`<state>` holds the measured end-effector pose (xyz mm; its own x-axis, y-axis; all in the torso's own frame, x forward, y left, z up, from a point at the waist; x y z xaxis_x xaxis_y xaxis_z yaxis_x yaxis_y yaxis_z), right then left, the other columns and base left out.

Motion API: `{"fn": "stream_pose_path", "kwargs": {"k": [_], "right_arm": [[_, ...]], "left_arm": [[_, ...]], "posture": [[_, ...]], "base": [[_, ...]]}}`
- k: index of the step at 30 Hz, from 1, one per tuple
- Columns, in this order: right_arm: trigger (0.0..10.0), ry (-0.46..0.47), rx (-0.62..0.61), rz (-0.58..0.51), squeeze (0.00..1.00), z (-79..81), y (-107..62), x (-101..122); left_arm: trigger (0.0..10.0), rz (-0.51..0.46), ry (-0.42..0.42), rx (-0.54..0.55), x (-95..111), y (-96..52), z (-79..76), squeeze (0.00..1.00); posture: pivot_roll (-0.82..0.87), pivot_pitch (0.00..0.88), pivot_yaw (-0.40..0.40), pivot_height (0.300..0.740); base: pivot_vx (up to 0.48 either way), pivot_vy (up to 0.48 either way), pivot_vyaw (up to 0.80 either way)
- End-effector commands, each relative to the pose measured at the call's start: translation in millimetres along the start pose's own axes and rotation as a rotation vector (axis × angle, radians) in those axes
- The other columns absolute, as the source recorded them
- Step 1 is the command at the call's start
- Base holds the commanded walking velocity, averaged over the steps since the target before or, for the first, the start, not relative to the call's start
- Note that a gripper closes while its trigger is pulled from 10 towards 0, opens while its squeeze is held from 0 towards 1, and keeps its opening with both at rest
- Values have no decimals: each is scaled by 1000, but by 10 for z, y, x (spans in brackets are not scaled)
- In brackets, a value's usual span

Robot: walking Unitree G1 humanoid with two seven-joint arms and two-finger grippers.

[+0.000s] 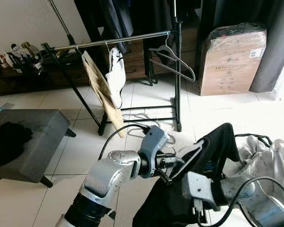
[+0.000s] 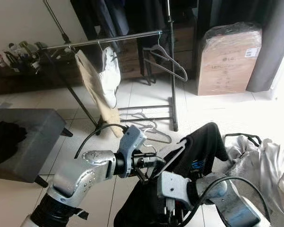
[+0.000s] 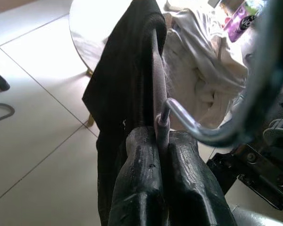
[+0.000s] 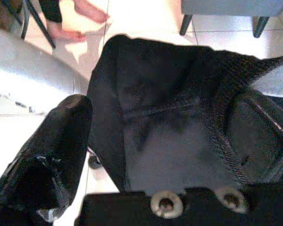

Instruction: Hang hanger

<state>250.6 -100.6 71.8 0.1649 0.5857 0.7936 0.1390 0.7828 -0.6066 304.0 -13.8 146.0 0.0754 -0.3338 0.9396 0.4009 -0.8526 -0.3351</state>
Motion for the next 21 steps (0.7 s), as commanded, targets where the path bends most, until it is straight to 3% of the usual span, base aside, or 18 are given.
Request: {"fn": "stream_pose_path", "kwargs": {"k": [1, 4, 5, 21], "right_arm": [[10000, 19, 56, 38, 0, 116, 123, -109], [9922, 15, 45, -9, 0, 93, 130, -11], [0, 27, 44, -68, 0, 86, 126, 102], [0, 48, -70, -147, 0, -97, 130, 209]], "left_arm": [[0, -100, 75, 16, 251, -63, 23, 0], [0, -98, 78, 18, 248, -66, 25, 0], [0, -96, 81, 19, 244, -67, 28, 0], [0, -110, 71, 44, 265, -63, 70, 0]], "posture": [[-146, 143, 188, 740], [-147, 146, 189, 740], [-147, 146, 190, 740], [-145, 150, 185, 740]], "base": [[0, 0, 0], [0, 0, 0], [0, 0, 0], [0, 0, 0]]}}
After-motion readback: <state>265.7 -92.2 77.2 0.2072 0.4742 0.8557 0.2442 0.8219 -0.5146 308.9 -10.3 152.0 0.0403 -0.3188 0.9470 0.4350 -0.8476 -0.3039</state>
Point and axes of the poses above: a point about 5 cm out from each wrist's last joint towards the gripper, its own y axis pointing out of the wrist towards the gripper, its own x axis along the axis of the wrist's last joint, z = x × y, the point moved 5 cm from there along y, pointing out of the wrist towards the gripper, and after that the axes turned 15 degrees about y, right-handed, at the moved point
